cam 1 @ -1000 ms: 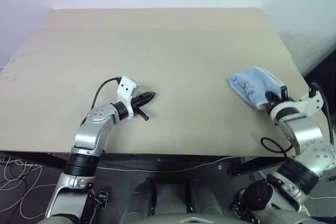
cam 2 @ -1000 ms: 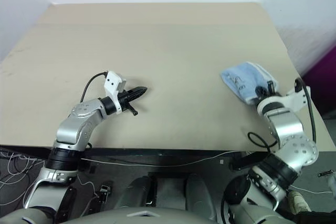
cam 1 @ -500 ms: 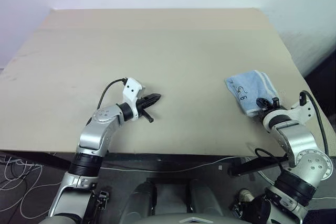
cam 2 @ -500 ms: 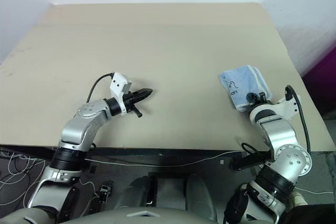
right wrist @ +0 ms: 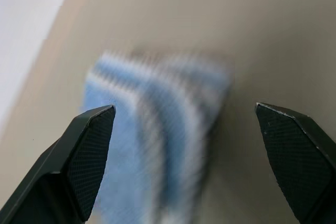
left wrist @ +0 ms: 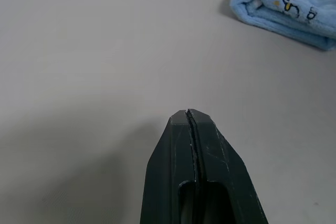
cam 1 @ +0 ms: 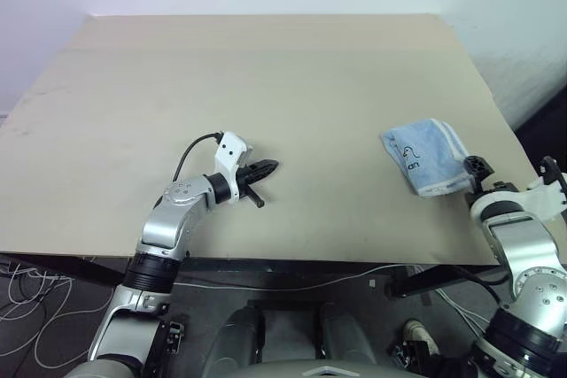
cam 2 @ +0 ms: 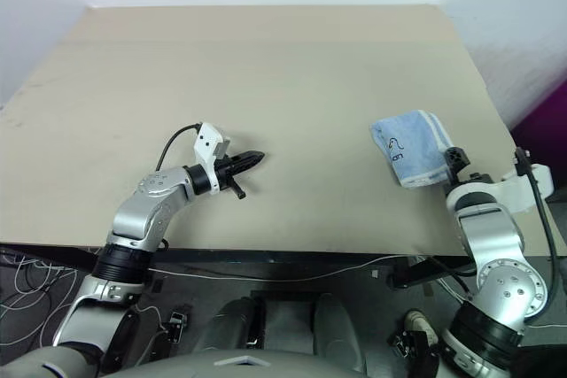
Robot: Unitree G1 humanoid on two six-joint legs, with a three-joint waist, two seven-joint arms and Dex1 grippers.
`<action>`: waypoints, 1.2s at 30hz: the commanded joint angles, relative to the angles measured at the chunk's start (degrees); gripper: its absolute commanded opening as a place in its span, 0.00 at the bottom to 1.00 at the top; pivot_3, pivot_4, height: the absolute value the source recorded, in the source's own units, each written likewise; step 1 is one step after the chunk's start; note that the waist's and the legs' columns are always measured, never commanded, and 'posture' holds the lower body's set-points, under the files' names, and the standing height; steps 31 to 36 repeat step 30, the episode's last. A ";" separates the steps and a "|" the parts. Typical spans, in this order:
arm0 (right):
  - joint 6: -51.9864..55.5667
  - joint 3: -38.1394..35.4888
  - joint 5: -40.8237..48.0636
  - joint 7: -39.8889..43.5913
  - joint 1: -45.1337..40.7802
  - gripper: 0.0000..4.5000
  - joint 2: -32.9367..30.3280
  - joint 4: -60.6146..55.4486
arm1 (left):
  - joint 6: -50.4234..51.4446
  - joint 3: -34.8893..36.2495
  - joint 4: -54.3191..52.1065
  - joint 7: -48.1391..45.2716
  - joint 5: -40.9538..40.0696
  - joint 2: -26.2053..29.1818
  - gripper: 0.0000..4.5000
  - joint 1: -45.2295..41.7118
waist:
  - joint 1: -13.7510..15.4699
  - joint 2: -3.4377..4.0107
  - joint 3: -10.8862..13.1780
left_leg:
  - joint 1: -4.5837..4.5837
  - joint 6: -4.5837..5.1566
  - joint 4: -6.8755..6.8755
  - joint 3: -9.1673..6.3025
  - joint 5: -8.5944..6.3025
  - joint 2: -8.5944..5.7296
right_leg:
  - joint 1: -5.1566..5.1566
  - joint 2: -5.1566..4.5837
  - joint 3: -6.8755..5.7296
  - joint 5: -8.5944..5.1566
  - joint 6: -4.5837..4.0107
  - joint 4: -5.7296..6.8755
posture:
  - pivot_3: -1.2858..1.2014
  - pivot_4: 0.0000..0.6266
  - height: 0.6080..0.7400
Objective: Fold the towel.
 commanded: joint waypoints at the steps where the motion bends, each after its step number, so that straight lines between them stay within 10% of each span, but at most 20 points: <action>1: -0.96 6.92 -9.71 8.90 -0.35 1.00 -6.84 -6.03 | -2.98 2.36 1.69 1.26 0.93 0.79 0.00 -1.74 | -0.15 0.01 0.00 | 0.03 0.01 -0.01 0.02 0.00 0.01 | 0.00 0.02 0.03 0.00 0.00 0.02 | 0.52 0.24 1.00; 6: -3.47 27.96 -29.23 28.55 -2.14 1.00 -20.95 -8.23 | -8.39 5.45 7.15 6.63 3.15 0.54 0.00 -3.57 | -0.10 -0.03 -0.01 | 0.05 0.01 0.08 0.01 0.01 0.03 | 0.01 0.06 0.00 -0.01 0.01 0.10 | 0.52 0.24 1.00; 12: -8.67 40.36 -39.08 41.13 -7.76 1.00 -17.67 -0.72 | -13.22 7.23 7.96 6.42 3.35 1.76 0.00 -1.47 | 0.39 -0.10 0.01 | -0.03 0.01 0.25 -0.07 0.01 -0.02 | 0.07 -0.03 -0.07 -0.01 0.01 0.06 | 0.52 0.24 1.00; 36: -16.01 41.12 -51.27 55.03 -11.32 1.00 -8.60 13.13 | -12.02 15.05 0.74 -3.88 -4.42 11.82 0.00 8.76 | 1.62 -0.09 0.01 | -0.04 0.03 0.42 -0.14 -0.02 -0.03 | 0.10 -0.08 -0.11 0.00 0.01 0.06 | 0.52 0.24 1.00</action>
